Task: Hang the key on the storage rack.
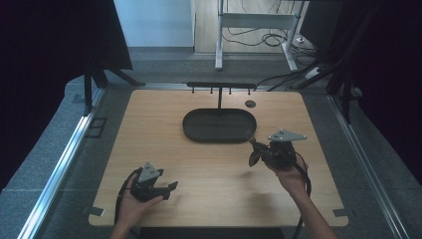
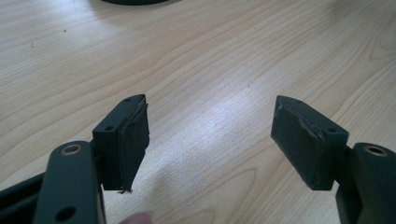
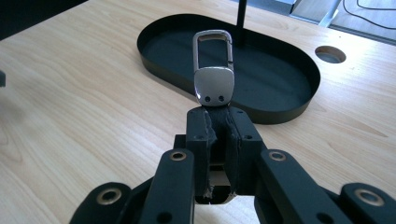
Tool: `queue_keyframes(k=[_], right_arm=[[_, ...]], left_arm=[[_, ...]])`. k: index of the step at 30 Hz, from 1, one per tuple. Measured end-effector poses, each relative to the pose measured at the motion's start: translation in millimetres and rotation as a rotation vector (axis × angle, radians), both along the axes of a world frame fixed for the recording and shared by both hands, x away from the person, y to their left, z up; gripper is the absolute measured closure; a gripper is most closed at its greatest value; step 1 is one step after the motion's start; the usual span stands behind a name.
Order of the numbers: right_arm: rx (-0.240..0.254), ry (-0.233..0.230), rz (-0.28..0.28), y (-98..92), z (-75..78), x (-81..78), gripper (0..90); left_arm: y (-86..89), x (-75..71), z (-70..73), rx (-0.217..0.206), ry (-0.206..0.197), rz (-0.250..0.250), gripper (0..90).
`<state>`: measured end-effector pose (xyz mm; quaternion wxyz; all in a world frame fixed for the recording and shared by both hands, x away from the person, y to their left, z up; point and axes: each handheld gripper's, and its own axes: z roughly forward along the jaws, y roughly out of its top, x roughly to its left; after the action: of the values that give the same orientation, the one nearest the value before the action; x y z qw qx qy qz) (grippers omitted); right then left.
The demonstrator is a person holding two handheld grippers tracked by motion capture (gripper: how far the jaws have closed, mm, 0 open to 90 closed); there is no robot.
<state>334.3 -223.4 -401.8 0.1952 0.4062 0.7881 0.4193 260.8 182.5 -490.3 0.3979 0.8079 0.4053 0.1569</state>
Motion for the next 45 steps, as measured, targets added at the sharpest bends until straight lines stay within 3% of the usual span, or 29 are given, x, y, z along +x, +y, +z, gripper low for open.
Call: queue_keyframes(k=[20,35,45], right_arm=[[0.02,-0.03,-0.063,-1.4,5.4,29.3,80.8],[0.051,-0.021,-0.044,1.5,10.1,48.8,80.9],[0.034,-0.034,-0.041,7.5,18.5,58.9,80.8]], left_arm=[[1.1,0.5,-0.4,0.001,0.001,0.002,28.2],[2.0,0.3,0.2,-0.001,-0.001,0.005,28.2],[4.9,0.6,0.8,-0.007,0.0,0.01,28.2]])
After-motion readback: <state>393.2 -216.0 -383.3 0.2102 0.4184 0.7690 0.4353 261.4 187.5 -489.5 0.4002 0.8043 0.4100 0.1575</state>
